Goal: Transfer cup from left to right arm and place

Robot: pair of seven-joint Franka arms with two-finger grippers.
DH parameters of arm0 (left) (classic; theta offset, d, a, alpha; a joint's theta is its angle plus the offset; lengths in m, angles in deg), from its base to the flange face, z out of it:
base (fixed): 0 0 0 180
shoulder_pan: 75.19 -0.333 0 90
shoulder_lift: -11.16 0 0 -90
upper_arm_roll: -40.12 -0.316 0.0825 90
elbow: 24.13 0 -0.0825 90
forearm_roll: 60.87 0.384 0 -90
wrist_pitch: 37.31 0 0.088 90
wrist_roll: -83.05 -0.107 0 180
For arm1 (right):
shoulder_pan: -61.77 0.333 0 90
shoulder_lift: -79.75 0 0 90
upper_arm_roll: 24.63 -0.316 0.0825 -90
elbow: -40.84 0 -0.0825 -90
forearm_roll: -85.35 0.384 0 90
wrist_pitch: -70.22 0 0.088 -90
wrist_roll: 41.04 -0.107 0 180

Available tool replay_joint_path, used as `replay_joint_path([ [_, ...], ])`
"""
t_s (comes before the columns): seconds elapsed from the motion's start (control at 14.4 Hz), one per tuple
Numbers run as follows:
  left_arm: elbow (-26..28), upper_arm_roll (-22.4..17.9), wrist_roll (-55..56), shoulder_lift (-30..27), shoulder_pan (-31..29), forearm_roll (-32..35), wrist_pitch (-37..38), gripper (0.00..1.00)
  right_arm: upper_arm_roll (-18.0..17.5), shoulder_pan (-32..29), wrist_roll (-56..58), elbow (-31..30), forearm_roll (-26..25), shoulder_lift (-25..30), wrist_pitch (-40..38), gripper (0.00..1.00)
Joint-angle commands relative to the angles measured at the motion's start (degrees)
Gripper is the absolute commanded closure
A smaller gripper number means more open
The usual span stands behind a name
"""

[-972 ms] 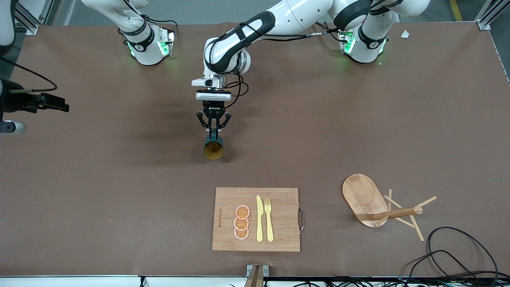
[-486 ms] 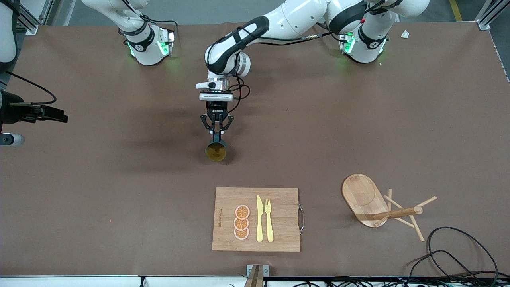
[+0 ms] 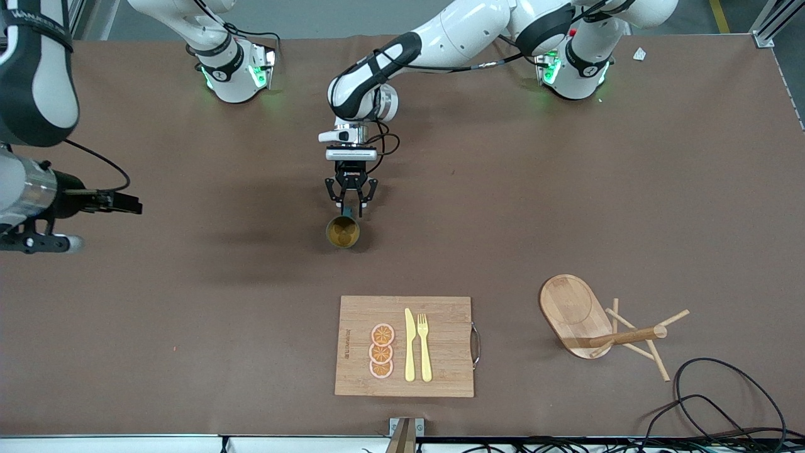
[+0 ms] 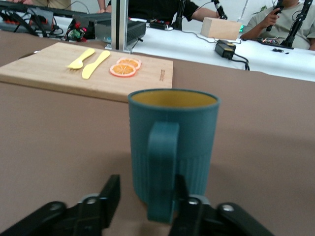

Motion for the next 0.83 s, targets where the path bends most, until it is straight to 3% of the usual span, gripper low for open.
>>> replay_joint_path([
  [0.0,-0.52,0.07,-0.11,-0.64,1.08,-3.50,-0.07,0.14,0.06,1.38,-3.42,-2.70,1.85,0.08,3.19,0.00],
  [0.07,-0.61,0.07,-0.20,-0.73,1.35,-4.21,-0.07,0.12,0.06,1.83,-4.57,-3.50,2.03,0.08,3.99,0.00],
  [0.14,-0.52,0.07,-0.20,-0.99,1.44,-4.56,0.02,0.02,0.06,2.53,-4.75,-4.29,2.38,-0.01,4.87,0.00],
  [0.35,-0.43,0.43,-0.64,-1.95,1.88,-9.64,0.72,0.01,0.06,2.97,-4.84,-7.71,3.44,0.08,8.38,0.00],
  [0.49,0.00,0.69,-0.64,-4.14,2.93,-17.10,1.77,0.01,-0.03,3.49,-6.33,-8.95,4.06,0.08,9.70,0.00],
  [0.76,0.79,7.18,-2.48,-8.36,2.94,-29.85,15.44,0.01,-0.03,6.57,-10.11,-11.58,4.14,0.08,13.48,0.00],
])
